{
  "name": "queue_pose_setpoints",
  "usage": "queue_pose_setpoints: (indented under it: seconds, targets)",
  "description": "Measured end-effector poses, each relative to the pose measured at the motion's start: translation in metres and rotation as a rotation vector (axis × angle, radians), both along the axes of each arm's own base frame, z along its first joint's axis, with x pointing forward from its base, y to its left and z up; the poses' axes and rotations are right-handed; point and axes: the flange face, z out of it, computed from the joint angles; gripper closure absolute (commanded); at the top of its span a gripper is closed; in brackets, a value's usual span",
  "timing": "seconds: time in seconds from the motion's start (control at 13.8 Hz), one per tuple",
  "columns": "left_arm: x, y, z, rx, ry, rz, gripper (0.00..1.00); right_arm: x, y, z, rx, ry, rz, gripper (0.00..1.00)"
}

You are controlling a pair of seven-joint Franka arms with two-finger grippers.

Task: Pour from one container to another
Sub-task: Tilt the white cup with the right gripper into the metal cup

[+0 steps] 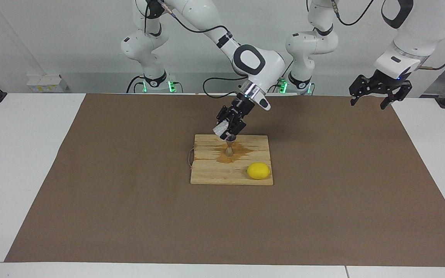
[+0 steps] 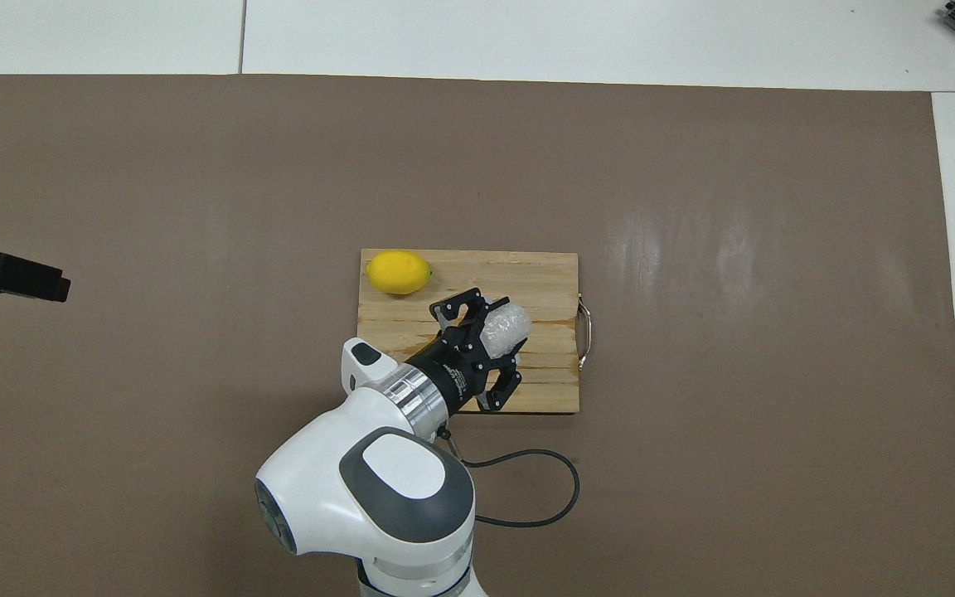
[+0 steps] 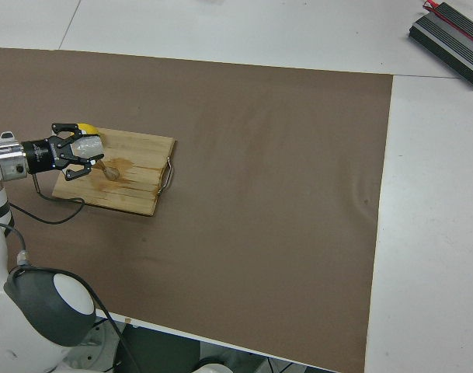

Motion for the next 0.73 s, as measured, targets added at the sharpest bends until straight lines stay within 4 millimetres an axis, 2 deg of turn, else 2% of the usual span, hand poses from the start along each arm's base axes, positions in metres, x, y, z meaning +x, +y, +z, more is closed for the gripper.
queue_pose_setpoints:
  seconds: [0.73]
  targets:
    - [0.0009, -0.0001, 0.0007, -0.001, -0.008, 0.000, 0.00, -0.0004, -0.0027, 0.0011, -0.005, -0.032, -0.002, 0.61]
